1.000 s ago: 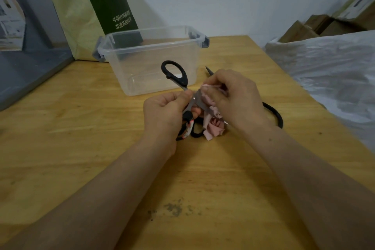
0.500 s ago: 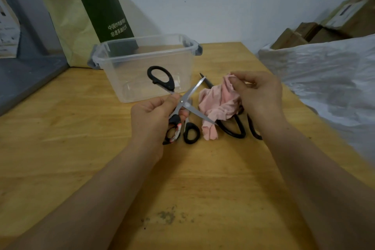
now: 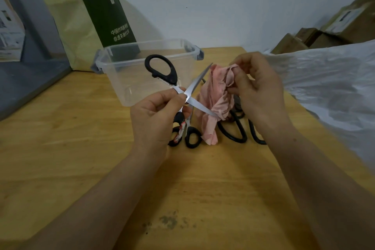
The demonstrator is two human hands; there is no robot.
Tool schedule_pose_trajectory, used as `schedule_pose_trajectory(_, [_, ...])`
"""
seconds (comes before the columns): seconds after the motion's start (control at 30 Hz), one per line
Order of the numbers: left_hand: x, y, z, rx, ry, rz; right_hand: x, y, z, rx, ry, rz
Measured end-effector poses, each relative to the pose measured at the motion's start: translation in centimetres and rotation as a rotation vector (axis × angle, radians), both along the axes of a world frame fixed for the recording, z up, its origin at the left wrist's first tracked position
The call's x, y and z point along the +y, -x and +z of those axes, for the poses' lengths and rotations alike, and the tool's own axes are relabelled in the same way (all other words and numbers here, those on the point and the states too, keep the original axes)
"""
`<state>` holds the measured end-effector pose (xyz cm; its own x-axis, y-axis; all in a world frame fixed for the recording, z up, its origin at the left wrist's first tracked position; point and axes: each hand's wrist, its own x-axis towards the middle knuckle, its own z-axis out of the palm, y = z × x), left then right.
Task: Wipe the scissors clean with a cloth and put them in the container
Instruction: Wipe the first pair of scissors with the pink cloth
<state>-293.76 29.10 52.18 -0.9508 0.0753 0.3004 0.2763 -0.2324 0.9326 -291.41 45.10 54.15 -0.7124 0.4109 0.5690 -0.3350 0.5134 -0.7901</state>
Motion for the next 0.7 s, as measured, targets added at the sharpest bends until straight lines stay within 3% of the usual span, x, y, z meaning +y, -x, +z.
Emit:
schedule_pose_trajectory(0.2, [-0.1, 0.1, -0.2, 0.007, 0.015, 0.006, -1.4, -0.4, -0.2, -0.263, 0.162, 0.338])
schedule_pose_trajectory(0.33, [-0.1, 0.4, -0.2, -0.054, -0.028, 0.012, -1.5, -0.3, -0.1, -0.281, 0.323, 0.484])
schedule_pose_trajectory(0.7, [0.4, 0.1, -0.3, -0.126, -0.023, -0.038, -2.3, -0.2, -0.8, -0.412, 0.437, 0.523])
